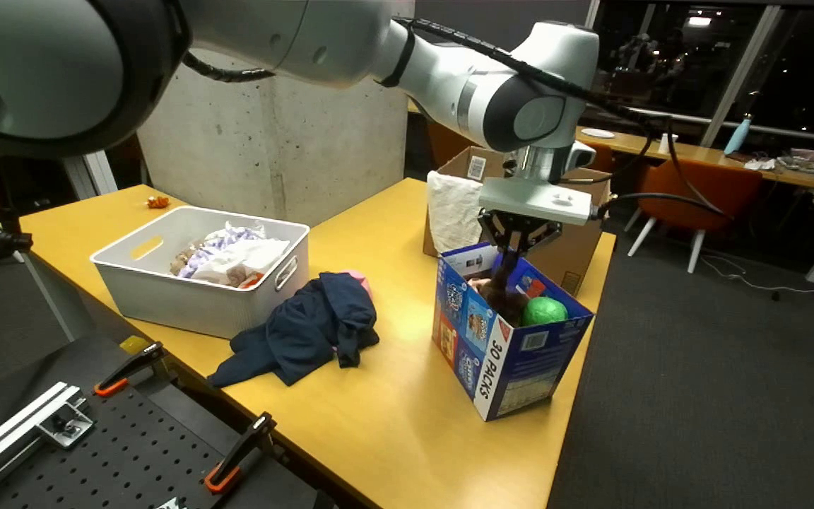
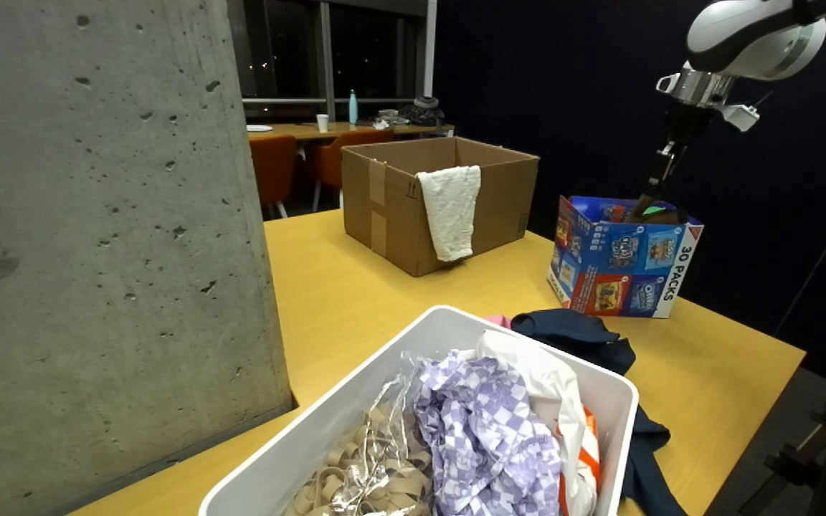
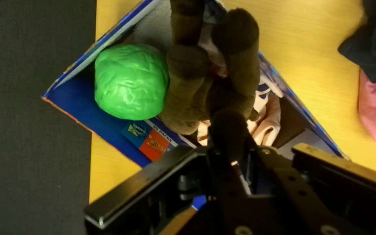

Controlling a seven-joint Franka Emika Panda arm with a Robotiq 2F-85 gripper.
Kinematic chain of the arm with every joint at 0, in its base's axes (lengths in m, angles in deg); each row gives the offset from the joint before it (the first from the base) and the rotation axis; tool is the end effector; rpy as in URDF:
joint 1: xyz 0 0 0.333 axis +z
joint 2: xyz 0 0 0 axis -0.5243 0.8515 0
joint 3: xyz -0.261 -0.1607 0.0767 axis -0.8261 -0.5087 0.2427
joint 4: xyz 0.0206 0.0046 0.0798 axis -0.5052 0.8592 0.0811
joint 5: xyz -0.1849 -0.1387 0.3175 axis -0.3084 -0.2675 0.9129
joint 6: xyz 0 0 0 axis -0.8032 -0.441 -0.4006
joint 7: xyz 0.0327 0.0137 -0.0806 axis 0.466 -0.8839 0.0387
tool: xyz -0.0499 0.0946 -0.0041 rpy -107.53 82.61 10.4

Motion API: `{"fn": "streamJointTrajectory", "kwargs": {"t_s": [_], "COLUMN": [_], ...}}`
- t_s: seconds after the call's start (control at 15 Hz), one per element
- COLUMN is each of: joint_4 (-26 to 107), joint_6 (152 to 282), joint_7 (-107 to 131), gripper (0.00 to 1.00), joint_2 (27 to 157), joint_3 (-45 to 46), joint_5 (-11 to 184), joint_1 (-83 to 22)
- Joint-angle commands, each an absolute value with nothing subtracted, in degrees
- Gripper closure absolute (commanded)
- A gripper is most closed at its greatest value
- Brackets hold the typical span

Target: Move the laundry and the toy from the box into the washing basket

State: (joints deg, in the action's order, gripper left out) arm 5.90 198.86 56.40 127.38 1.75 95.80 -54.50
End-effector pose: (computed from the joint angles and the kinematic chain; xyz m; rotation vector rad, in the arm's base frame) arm 0.7177 -0.3252 0.3191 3.1011 0.3477 0.2028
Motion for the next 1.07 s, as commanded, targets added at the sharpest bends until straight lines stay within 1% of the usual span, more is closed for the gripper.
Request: {"fn": "streamJointTrajectory", "kwargs": {"t_s": [0.0,0.33,0.6,1.0], "joint_4": [13.77,24.28,33.06,38.42], "joint_6": [199.83,202.58,205.89,205.34], "joint_7": [56.08,54.94,51.92,45.76], "gripper": [0.96,0.96,0.96,0.96], "joint_2": [119.33,109.48,101.36,95.92], "joint_3": [1.57,1.52,1.42,2.60], "joint_5": [96.18,94.51,91.61,85.12], "joint_1": [-54.79,-51.61,-46.33,-39.93]}}
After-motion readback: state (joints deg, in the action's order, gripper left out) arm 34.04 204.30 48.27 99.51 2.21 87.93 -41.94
